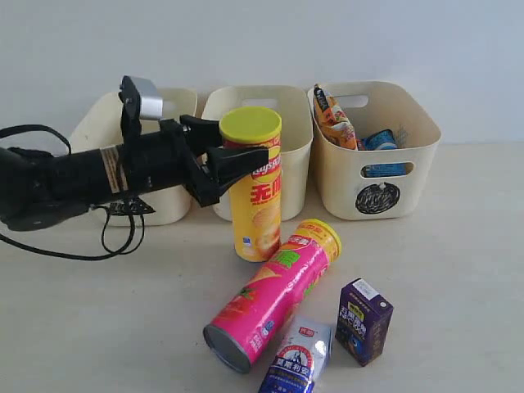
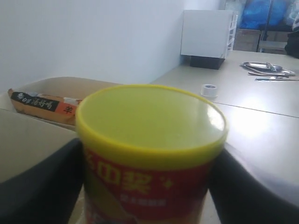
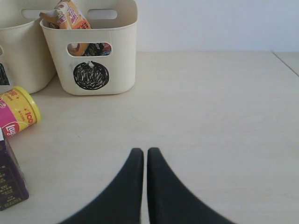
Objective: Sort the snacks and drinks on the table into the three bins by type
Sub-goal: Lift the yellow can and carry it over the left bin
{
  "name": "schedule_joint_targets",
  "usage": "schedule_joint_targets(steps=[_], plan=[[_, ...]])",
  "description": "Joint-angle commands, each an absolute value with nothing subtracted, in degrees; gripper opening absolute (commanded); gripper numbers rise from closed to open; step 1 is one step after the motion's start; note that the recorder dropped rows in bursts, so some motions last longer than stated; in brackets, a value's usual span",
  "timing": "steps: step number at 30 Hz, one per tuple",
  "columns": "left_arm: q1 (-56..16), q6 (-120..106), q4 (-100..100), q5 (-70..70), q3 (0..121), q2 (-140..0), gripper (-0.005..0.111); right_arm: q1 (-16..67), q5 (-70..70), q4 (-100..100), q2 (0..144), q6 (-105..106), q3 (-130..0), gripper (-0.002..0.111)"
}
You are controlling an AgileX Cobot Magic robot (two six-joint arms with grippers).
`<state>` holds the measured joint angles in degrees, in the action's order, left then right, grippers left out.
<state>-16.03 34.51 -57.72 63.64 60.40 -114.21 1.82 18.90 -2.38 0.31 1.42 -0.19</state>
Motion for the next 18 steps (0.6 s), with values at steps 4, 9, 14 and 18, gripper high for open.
schedule_joint_targets(steps=[4, 9, 14, 18], plan=[[-16.54, 47.46, -62.46, 58.02, 60.73, -101.90, 0.004, 1.73, 18.45, -2.47, 0.00, 1.67, 0.00, 0.000], [-16.54, 53.39, -63.14, 52.85, 60.73, -95.49, 0.004, 1.73, 18.45, -2.47, 0.00, 1.67, 0.00, 0.000], [-16.54, 57.46, -63.65, 45.14, 60.73, -89.94, 0.004, 1.73, 18.45, -2.47, 0.00, 1.67, 0.00, 0.000], [-16.54, 57.35, -61.42, 37.11, 60.73, -87.30, 0.004, 1.73, 18.45, -2.47, 0.00, 1.67, 0.00, 0.000]])
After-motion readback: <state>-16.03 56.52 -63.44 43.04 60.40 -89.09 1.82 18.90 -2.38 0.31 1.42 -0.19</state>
